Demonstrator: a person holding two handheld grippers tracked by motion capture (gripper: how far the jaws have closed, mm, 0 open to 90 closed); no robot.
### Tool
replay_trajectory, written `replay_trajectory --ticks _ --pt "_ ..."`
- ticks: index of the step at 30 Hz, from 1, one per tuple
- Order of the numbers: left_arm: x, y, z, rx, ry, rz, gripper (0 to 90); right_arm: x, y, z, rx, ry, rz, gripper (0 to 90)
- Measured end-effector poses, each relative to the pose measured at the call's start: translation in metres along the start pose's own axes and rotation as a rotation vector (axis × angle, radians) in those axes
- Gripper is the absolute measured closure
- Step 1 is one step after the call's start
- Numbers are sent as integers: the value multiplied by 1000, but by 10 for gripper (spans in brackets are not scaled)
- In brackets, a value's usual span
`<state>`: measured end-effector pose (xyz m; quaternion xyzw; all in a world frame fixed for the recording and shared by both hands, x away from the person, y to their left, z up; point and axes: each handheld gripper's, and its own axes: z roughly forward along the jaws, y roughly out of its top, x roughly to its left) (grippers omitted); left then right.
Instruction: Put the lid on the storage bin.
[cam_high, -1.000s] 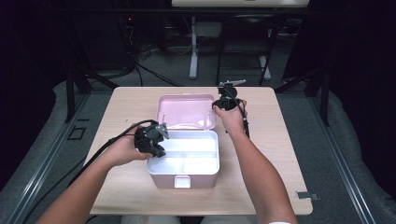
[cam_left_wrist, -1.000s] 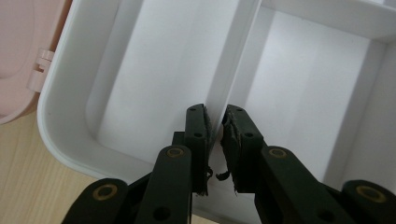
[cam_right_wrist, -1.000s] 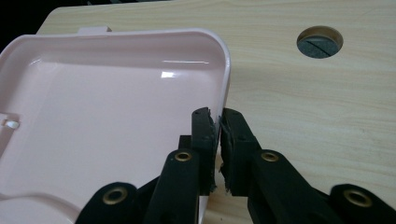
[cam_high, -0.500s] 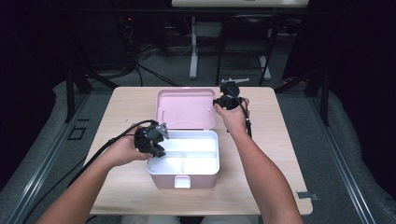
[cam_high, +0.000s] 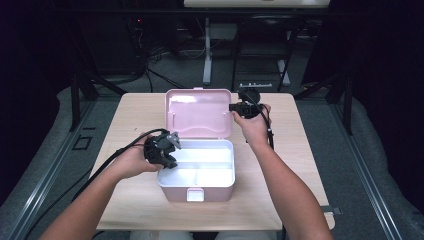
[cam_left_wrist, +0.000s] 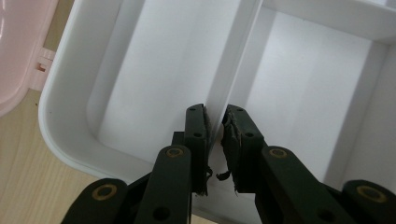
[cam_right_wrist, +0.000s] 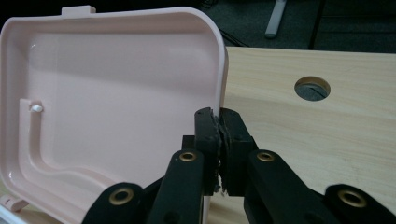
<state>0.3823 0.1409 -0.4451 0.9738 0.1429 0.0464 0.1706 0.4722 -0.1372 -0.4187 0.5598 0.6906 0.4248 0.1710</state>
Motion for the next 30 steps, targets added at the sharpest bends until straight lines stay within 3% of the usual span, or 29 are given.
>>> replay_trajectory --ticks 4,21,30 --pt "0 0 0 -2 0 0 796 4 -1 -9 -17 -4 -39 870" --pt "-1 -3 0 -23 8 -13 792 16 -16 -46 -114 24 -113 874" --pt "-2 -3 -1 -24 24 -11 782 17 -18 -50 -123 33 -117 875"
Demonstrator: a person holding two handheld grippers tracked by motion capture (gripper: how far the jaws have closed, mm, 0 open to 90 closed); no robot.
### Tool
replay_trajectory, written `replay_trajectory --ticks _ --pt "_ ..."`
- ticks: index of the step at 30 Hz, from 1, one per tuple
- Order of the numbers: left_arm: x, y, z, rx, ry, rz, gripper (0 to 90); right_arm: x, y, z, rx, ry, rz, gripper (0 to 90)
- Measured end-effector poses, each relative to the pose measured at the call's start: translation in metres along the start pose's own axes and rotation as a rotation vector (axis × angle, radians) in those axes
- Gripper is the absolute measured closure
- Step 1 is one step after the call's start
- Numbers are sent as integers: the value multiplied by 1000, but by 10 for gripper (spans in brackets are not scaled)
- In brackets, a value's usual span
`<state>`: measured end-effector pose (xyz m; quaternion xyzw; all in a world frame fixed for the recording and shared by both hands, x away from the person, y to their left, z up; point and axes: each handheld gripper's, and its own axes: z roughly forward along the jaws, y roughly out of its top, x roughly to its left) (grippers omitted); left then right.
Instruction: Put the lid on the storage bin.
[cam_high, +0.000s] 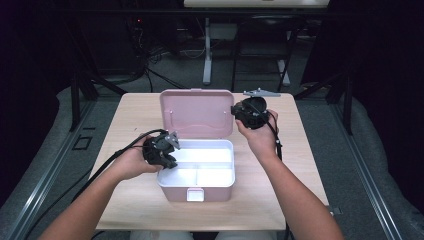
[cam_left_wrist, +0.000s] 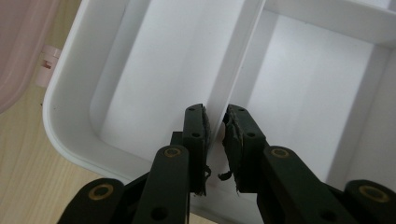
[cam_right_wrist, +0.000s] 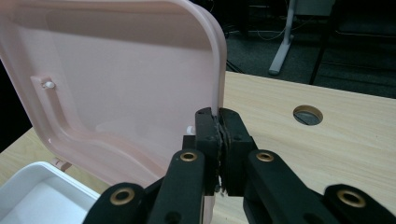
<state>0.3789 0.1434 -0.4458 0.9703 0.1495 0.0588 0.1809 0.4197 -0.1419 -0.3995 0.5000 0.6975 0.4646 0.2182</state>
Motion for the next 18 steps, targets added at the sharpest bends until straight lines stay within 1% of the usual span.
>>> replay_trajectory --ticks 2,3,5,6,9,13,14,15,18 --pt "-1 0 0 2 3 -1 778 0 0 0 0 1 1 875" --pt "0 -1 -1 6 -4 -2 765 0 0 0 0 1 1 874" --pt "-1 -1 -1 10 -17 -17 708 0 0 0 0 0 1 874" --pt "-1 -2 -2 10 -14 -15 686 0 0 0 1 1 0 874" --pt "-2 -3 -7 -1 -11 -9 667 0 0 -1 0 1 2 874" --pt "3 -7 -20 -52 -5 -29 641 0 -1 -1 -6 0 -2 874" --pt "5 -8 -24 -74 6 -43 638 1 -1 -1 -6 0 -2 874" --pt "7 -9 -26 -85 13 -51 635 1 -1 -1 -6 0 -3 874" --pt "13 -12 -34 -142 39 -96 631 1 -1 -2 -7 1 -4 874"
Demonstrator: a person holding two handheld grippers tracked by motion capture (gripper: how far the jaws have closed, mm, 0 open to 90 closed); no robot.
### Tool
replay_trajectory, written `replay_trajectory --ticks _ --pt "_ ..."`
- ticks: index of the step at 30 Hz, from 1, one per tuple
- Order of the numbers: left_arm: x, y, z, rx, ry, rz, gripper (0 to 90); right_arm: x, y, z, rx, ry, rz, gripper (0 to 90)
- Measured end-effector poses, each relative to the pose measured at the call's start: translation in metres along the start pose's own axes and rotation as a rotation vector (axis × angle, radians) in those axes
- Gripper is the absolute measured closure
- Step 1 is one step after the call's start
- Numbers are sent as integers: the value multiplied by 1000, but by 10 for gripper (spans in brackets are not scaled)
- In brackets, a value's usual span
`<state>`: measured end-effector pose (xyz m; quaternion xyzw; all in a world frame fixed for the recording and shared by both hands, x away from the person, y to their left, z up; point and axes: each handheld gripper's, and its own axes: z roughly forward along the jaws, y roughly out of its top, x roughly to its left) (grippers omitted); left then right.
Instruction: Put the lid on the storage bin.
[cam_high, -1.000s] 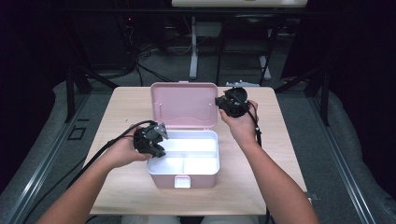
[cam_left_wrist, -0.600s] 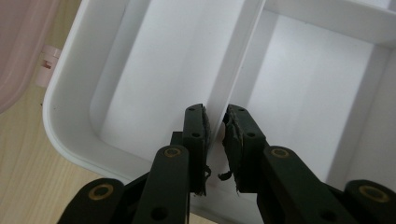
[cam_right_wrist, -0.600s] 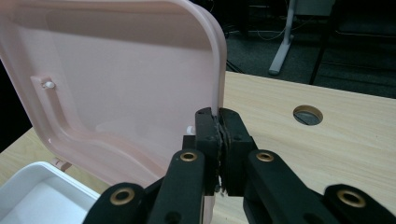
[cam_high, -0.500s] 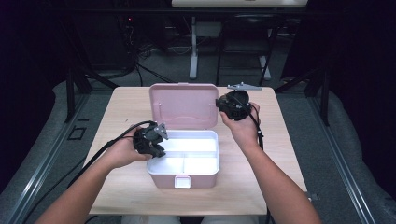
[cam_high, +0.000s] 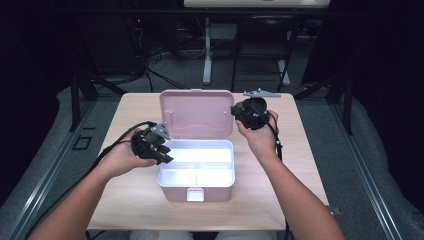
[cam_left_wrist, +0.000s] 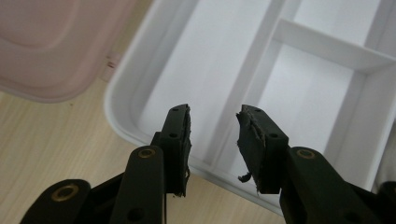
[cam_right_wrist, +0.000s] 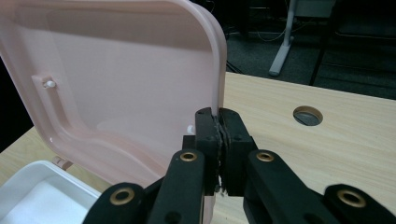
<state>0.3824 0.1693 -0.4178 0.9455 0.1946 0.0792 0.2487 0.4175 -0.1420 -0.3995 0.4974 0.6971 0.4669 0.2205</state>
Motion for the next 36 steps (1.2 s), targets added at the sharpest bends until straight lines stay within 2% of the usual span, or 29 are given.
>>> replay_trajectory --ticks 6,13,18,21,25,33,36 --pt "9 -2 -5 -68 74 -61 630 0 -1 -2 -2 8 -2 873" --pt "26 -5 -19 -225 169 -204 629 0 -2 -3 -8 12 -5 873" --pt "37 -6 -29 -320 240 -285 619 0 -3 -4 -15 13 -10 873" --pt "40 -6 -32 -352 285 -310 598 0 -3 -4 -20 16 -9 873" --pt "46 -5 -30 -389 316 -346 598 0 -4 -5 -21 15 -12 874" --pt "53 0 -30 -464 331 -410 613 1 -6 -8 -29 19 -19 873" --pt "56 0 -29 -472 342 -416 641 1 -7 -9 -34 22 -21 873"
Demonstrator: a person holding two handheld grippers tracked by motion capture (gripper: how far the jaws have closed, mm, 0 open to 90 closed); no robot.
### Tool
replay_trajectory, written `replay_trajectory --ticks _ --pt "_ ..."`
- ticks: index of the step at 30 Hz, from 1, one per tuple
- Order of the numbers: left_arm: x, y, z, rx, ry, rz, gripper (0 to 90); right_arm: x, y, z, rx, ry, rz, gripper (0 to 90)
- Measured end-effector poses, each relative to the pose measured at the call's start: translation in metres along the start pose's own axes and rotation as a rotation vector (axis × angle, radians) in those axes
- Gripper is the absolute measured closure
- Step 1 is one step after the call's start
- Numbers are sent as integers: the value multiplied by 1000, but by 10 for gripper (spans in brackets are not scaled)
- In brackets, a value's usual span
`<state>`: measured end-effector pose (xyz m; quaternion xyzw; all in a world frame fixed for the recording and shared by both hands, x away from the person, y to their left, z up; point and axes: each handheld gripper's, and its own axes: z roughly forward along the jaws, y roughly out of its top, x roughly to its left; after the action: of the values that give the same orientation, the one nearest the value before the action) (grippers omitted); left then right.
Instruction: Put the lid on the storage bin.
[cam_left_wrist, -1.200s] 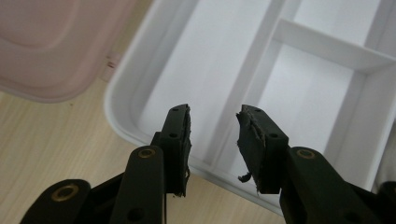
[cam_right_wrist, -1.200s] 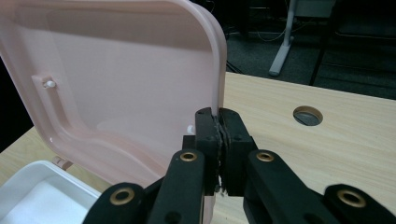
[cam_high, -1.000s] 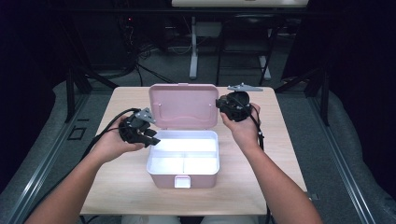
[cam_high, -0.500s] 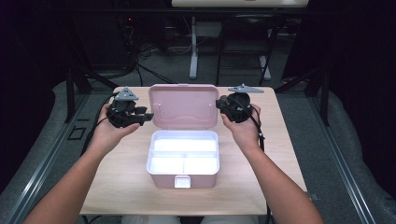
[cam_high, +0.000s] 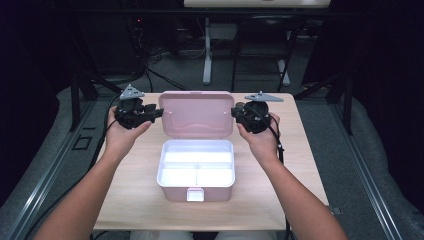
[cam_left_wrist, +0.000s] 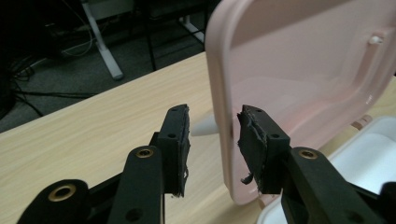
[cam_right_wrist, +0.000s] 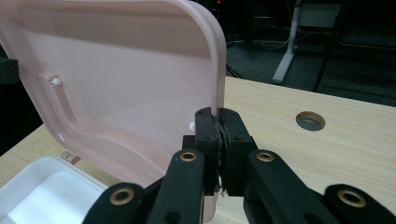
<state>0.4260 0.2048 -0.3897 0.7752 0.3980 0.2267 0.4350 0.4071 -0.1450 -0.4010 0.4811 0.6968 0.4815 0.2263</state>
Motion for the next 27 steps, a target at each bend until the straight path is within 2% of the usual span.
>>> replay_trajectory --ticks 8,12,15,27 --pt "-2 1 4 -37 -9 -12 693 1 -1 -2 -7 1 -4 872" --pt "-5 3 4 -47 -14 2 737 1 -2 -3 -9 1 -6 872" --pt "-8 5 4 -51 2 19 786 2 -3 -4 -11 1 -7 872" --pt "-10 4 1 -56 2 28 801 0 -2 -4 -27 22 5 839"
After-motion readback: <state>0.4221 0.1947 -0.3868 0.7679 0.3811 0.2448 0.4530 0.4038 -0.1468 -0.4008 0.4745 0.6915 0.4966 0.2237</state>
